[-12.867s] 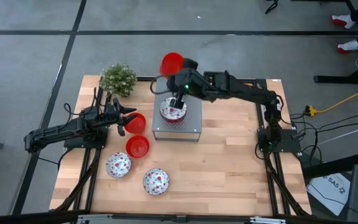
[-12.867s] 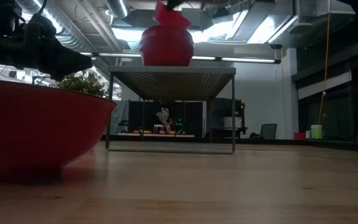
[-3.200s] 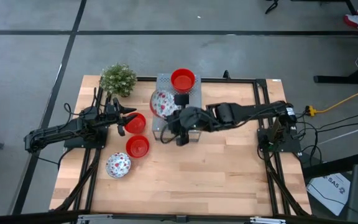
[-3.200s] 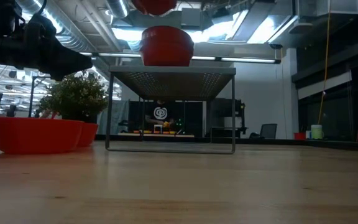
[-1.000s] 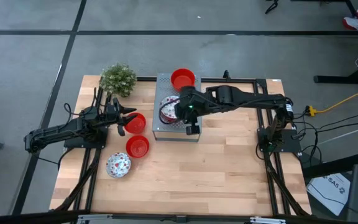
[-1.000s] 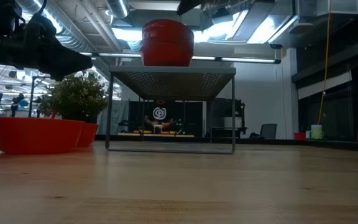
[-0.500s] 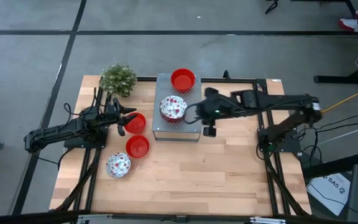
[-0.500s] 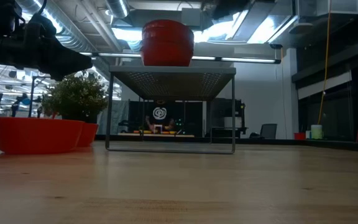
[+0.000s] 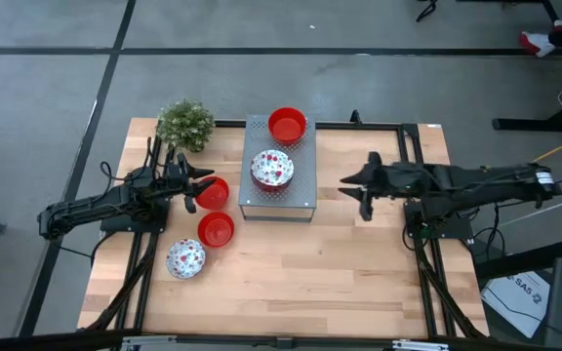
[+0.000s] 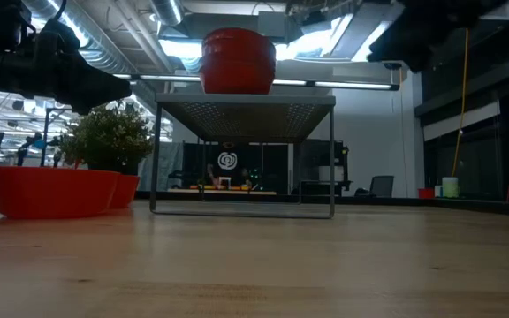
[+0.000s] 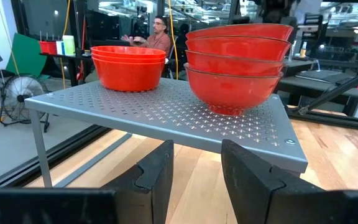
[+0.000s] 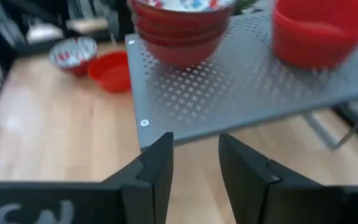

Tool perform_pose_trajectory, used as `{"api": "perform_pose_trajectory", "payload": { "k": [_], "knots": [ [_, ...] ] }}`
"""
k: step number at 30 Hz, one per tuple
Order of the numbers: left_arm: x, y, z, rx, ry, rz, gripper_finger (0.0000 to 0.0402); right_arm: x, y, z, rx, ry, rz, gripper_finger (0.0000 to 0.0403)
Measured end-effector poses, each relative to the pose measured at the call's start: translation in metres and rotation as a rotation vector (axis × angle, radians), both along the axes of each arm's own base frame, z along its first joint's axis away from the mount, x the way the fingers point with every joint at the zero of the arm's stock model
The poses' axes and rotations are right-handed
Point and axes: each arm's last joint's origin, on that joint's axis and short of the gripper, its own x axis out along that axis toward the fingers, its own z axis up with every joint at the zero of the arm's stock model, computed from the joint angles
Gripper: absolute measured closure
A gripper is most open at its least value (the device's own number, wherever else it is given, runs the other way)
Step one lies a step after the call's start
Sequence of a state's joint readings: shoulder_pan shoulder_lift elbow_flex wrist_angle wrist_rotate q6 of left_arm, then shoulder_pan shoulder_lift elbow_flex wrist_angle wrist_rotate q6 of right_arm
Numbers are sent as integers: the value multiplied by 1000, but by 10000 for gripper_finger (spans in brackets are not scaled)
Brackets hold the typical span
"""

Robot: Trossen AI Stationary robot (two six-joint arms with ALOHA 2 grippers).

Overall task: Pick & Place Mini bowls
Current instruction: Stack the white patterned bowl on the white patterned bowl on the shelf

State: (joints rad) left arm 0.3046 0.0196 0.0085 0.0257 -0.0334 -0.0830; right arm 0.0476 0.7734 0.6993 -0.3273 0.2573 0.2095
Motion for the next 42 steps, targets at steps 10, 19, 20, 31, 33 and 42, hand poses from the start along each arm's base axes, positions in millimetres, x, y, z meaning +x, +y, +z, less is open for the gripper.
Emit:
{"api": "perform_pose_trajectory", "payload": {
  "k": [10, 19, 20, 31, 33, 42],
  "knots": [
    [0, 0, 0, 0, 0, 0, 272, -45, 4, -58, 287, -261, -14, 276],
    [0, 0, 0, 0, 0, 0, 272, -56, 9, -94, 152, -473, 84, 276],
    [0, 0, 0, 0, 0, 0, 272, -56, 9, -98, 133, -492, 85, 276],
    [0, 0, 0, 0, 0, 0, 272, -66, 7, -103, -77, -614, 100, 276],
    [0, 0, 0, 0, 0, 0, 272, -69, 6, -100, -84, -640, 75, 276],
    [0, 0, 0, 0, 0, 0, 272, -74, 4, -110, -220, -519, 48, 276]
  ]
}}
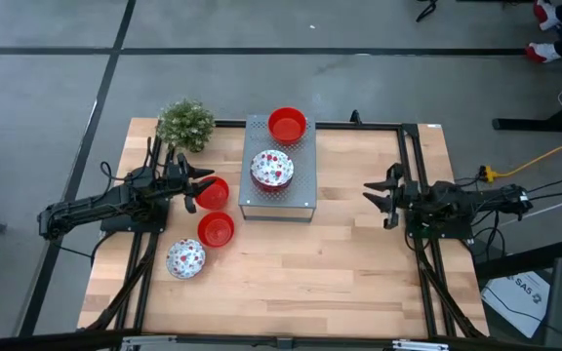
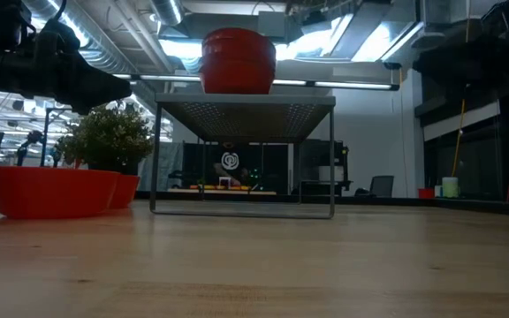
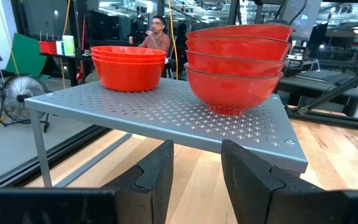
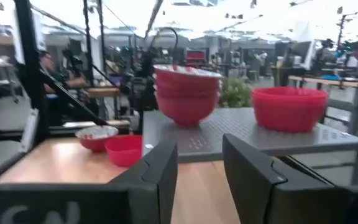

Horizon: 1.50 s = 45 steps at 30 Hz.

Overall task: Pick & Place Mini bowls
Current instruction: Stack the white patterned bowl on the white patterned bowl on the shelf

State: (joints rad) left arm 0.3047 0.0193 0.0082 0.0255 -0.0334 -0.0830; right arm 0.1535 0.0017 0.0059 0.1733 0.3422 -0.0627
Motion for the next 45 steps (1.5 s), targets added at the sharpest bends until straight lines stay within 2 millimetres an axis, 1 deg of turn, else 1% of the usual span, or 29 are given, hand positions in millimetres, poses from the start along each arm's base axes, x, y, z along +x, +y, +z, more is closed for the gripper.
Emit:
{"api": "perform_pose_trajectory", "payload": {
  "k": [4, 7, 11, 18, 20, 45],
  "knots": [
    [0, 0, 0, 0, 0, 0, 272, 0, -1, -3, -59, 53, -41, 276],
    [0, 0, 0, 0, 0, 0, 272, 1, -1, -10, -115, 128, -45, 276],
    [0, 0, 0, 0, 0, 0, 272, 1, 0, -10, -117, 125, -28, 276],
    [0, 0, 0, 0, 0, 0, 272, 2, 6, -11, -142, 131, 174, 276],
    [0, 0, 0, 0, 0, 0, 272, 2, 6, -12, -144, 135, 202, 276],
    [0, 0, 0, 0, -1, 2, 272, 2, 6, -12, -143, 132, 183, 276]
  ]
}}
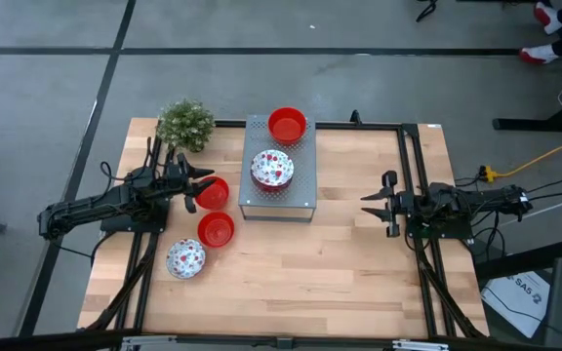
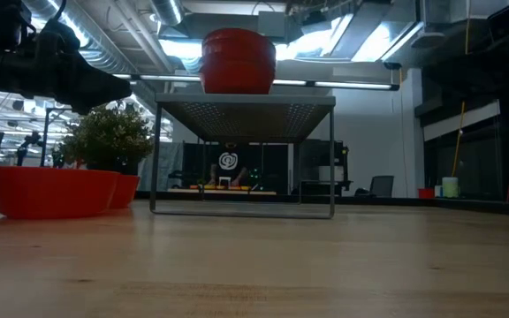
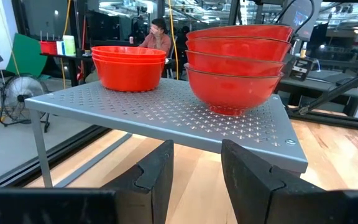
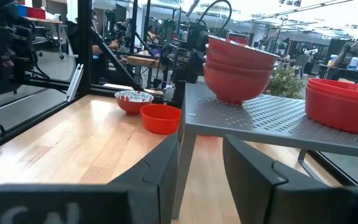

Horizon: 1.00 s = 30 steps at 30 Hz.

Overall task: Pick & Place Mini bowls
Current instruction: Stack the white patterned bowl on the white patterned bowl on the shelf

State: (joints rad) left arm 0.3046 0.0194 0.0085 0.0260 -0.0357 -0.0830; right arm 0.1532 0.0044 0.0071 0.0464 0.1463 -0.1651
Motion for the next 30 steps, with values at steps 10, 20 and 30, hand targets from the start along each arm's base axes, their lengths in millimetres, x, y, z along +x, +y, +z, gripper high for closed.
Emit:
{"api": "perform_pose_trajectory", "payload": {
  "k": [10, 20, 30],
  "knots": [
    [0, 0, 1, -275, -106, 0, 272, 0, 0, 0, 0, 0, 0, 276],
    [1, -3, 0, -665, -197, -107, 272, 0, 0, 0, 4, 0, 1, 276],
    [-7, -16, 44, -375, -73, -391, 272, 0, 0, 0, 4, 0, 0, 276]
  ]
}}
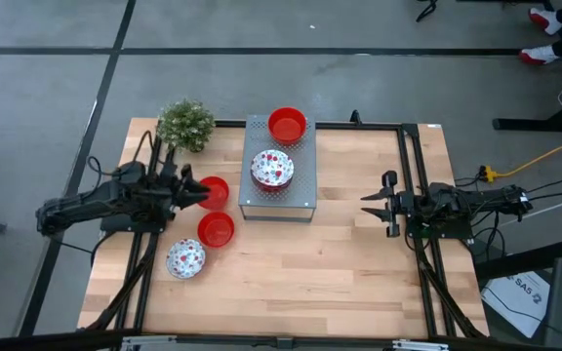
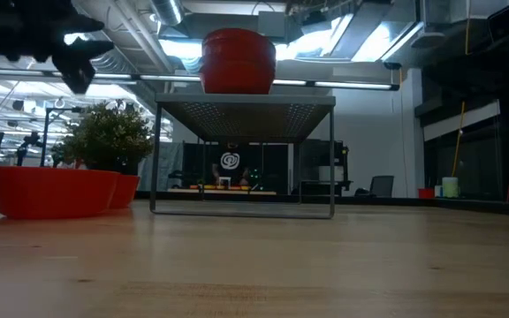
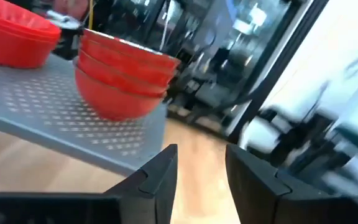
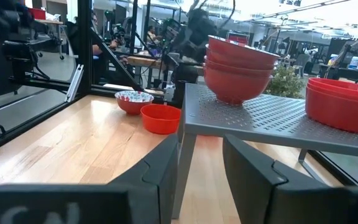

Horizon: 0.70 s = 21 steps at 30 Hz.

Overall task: Pick & Place Mini bowls
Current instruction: Stack the white patterned bowl on the white patterned bowl on the shelf

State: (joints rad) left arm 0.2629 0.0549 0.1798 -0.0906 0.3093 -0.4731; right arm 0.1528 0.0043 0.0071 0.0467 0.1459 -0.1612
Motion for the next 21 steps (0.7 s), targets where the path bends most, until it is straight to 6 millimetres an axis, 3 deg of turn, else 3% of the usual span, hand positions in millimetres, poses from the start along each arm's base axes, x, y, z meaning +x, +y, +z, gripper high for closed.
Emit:
{"api": "perform_pose_trajectory", "payload": {
  "k": [7, 15, 21],
  "knots": [
    [0, -2, 48, 268, 243, 25, 272, 0, 0, 0, 0, 0, 0, 276],
    [24, -4, 94, 510, 509, -44, 272, 0, 0, 0, 0, 0, 0, 276],
    [48, -11, 114, 667, 649, -110, 272, 0, 0, 0, 0, 0, 0, 276]
  ]
}}
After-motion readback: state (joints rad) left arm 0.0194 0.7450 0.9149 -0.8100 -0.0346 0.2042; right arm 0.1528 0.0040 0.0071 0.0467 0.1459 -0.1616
